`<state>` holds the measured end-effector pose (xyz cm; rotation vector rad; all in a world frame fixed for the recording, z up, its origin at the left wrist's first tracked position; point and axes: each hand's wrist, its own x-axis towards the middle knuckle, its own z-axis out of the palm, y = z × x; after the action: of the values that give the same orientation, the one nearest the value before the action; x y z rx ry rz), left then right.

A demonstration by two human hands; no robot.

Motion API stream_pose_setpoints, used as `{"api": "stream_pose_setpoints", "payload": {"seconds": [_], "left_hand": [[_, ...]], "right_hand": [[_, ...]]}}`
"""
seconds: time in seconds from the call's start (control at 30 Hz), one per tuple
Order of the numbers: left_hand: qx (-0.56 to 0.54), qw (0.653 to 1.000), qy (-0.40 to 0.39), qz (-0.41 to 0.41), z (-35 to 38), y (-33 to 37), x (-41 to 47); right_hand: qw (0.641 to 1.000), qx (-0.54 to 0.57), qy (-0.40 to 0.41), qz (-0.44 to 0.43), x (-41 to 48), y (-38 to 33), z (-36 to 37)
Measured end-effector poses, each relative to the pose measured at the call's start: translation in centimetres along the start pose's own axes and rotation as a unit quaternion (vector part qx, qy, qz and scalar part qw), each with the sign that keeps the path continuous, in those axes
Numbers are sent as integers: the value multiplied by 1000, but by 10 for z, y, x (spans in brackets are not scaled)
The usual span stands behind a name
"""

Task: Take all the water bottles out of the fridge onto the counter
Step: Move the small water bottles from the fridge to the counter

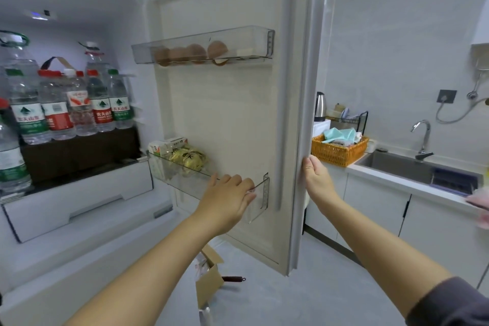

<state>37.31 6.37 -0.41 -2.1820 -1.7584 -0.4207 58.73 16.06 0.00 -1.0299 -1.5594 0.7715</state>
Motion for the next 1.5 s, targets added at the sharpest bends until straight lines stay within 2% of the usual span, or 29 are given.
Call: {"api": "stream_pose_setpoints", "payload": {"seconds": [0.27,0.43,0.6,1.07,1.5], "left_hand": [[30,998,32,-45,21,29,41],[-31,998,55,3,29,24,59],[-36,997,50,37,35,20,81],[19,991,127,33,76,33,150],[56,978,198,-41,108,50,195]], "right_hand": [[995,-91,-48,-1,49,41,-30],[991,-118,-57,8,78,58,-36],[988,-145,-52,16,101,67,-40],[985,-148,-90,5,187,113,-46],[984,-130,-115,-46,249,143,-44]]}}
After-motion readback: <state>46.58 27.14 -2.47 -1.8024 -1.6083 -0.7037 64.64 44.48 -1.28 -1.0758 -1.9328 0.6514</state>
